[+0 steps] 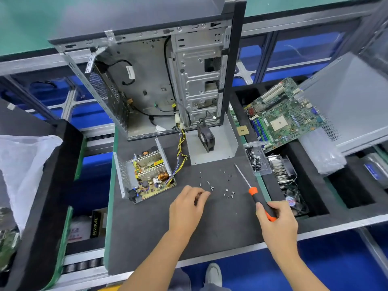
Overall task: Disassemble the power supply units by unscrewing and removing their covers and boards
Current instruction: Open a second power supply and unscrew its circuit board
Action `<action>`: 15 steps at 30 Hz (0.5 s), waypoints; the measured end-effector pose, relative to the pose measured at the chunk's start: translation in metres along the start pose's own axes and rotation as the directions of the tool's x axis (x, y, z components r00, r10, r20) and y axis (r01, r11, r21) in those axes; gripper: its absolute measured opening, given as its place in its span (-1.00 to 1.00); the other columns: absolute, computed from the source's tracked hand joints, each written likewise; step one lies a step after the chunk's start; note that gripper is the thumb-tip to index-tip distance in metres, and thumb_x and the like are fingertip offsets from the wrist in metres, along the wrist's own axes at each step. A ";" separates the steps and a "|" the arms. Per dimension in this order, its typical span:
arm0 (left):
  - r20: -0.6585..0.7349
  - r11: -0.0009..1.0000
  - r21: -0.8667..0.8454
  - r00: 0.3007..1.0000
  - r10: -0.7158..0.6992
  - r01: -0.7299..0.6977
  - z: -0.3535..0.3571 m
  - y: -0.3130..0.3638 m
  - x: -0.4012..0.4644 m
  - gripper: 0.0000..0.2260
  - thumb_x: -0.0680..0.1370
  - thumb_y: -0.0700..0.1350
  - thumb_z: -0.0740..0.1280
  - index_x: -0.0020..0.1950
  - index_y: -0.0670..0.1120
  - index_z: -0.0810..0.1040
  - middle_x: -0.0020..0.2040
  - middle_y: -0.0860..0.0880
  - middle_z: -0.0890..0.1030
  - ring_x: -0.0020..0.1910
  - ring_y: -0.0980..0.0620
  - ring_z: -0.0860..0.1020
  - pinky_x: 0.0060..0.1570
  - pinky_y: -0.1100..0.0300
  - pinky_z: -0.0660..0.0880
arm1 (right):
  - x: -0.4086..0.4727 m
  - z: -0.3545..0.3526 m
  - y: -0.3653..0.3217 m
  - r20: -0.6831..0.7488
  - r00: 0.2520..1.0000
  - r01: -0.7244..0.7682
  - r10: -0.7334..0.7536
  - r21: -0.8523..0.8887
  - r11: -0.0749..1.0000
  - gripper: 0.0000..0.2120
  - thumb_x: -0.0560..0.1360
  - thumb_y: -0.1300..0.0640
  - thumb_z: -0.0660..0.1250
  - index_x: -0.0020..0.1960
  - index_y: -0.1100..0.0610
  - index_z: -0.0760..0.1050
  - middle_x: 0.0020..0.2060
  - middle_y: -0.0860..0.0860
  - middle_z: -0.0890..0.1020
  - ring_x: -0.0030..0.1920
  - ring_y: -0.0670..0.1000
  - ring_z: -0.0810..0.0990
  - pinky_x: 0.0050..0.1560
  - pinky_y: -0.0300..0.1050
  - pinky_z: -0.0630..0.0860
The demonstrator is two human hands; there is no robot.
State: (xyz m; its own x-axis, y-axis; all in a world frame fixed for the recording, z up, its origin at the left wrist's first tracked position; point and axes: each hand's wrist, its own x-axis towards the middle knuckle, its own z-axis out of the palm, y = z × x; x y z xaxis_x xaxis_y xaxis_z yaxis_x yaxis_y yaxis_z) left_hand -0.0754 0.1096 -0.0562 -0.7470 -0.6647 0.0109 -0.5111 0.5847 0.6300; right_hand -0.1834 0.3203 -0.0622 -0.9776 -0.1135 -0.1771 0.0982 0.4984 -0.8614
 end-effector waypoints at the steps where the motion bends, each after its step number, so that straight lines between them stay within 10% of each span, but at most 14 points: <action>1: -0.025 0.999 -0.026 0.999 -0.038 0.038 -0.006 -0.008 -0.005 -0.82 0.62 0.09 0.31 0.00 0.05 0.65 -0.16 0.14 0.50 -0.26 0.14 0.47 -0.19 0.18 0.47 | -0.001 0.001 0.000 -0.005 1.000 0.010 -0.011 -0.044 0.999 -0.81 0.45 -0.02 0.47 -0.12 -0.11 0.44 -0.22 -0.04 0.58 -0.18 -0.12 0.53 -0.27 -0.19 0.40; 15: -0.246 0.832 -0.425 0.839 -0.485 0.357 -0.073 -0.093 -0.051 -0.56 0.61 0.31 0.13 -0.19 0.09 0.65 -0.24 0.17 0.62 -0.24 0.15 0.57 -0.19 0.13 0.49 | 0.008 0.006 -0.017 0.036 0.990 0.141 -0.139 -0.425 0.894 -0.66 0.38 -0.20 0.45 -0.09 -0.01 0.40 -0.21 -0.08 0.55 -0.11 0.11 0.48 -0.08 0.10 0.46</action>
State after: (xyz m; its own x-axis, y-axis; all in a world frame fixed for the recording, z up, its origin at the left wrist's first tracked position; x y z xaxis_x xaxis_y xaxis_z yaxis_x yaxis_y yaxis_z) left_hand 0.0418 0.0552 -0.0586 -0.2745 -0.9557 -0.1060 -0.5109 0.0515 0.8581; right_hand -0.1912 0.3054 -0.0518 -0.9745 -0.2126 -0.0725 -0.1293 0.7949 -0.5928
